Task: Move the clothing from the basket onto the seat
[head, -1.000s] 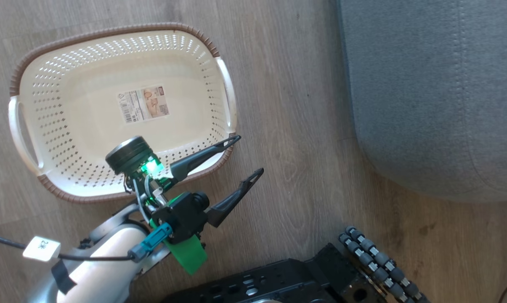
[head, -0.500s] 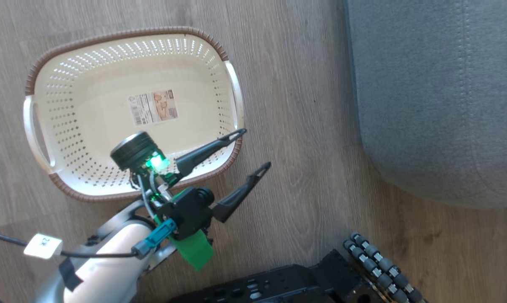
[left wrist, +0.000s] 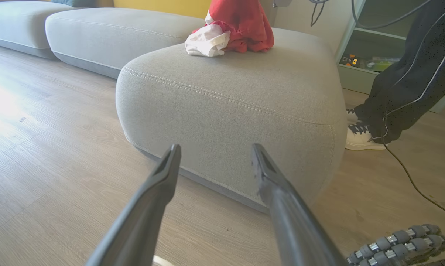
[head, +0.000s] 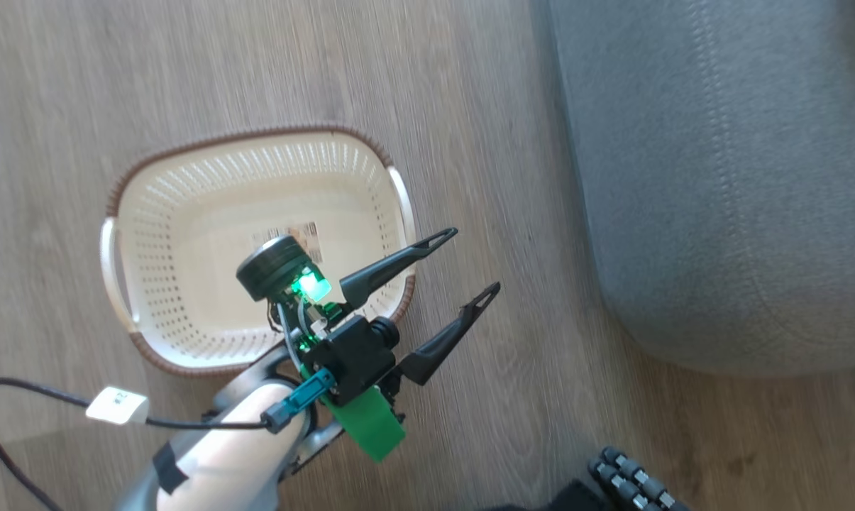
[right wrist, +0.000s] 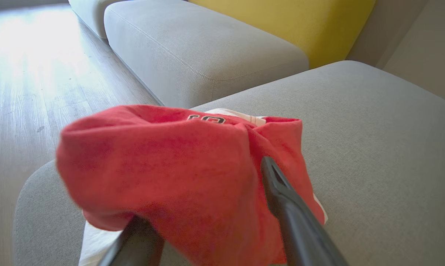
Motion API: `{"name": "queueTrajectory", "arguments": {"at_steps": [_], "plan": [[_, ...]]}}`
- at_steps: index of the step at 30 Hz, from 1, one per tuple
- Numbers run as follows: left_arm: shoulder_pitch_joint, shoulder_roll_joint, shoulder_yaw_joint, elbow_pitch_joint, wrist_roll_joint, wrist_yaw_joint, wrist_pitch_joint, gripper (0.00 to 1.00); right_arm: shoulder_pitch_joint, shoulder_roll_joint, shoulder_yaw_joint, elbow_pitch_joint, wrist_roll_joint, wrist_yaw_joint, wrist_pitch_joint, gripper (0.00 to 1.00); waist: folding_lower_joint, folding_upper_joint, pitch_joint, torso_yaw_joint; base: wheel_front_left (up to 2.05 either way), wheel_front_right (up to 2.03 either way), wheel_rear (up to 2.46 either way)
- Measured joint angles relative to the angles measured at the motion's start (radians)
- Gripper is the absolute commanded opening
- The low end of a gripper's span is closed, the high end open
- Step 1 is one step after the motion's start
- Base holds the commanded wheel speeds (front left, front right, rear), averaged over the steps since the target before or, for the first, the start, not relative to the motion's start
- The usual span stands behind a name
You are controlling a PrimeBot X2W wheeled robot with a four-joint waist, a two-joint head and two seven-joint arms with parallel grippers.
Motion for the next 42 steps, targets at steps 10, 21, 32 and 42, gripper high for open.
{"name": "queueTrajectory", "arguments": {"at_steps": [10,21,32,42], "plan": [[0.073,-0.083,0.052,0.031,-0.004,0.000,0.000,1.00,0.010,-0.078,0.235,-0.019,0.075,0.000,0.021,1.00,0.0000,0.0000,-0.167,0.013,0.00,0.00,0.00],[0.164,-0.146,0.165,0.066,0.004,0.000,0.000,1.00,0.185,-0.095,0.533,-0.134,0.434,0.000,-0.046,1.00,0.0000,0.0000,-0.344,0.048,0.00,0.00,0.00],[0.265,-0.217,0.411,0.088,0.025,0.069,0.000,1.00,0.447,-0.143,0.788,-0.504,0.840,0.000,-0.067,1.00,0.0000,0.0000,-0.461,0.093,0.00,0.00,0.00],[0.326,-0.238,0.562,0.081,0.060,0.162,0.000,1.00,0.773,-0.179,0.987,-0.748,1.075,0.000,-0.201,1.00,0.0000,0.0000,-0.518,0.156,0.00,0.00,0.00]]}}
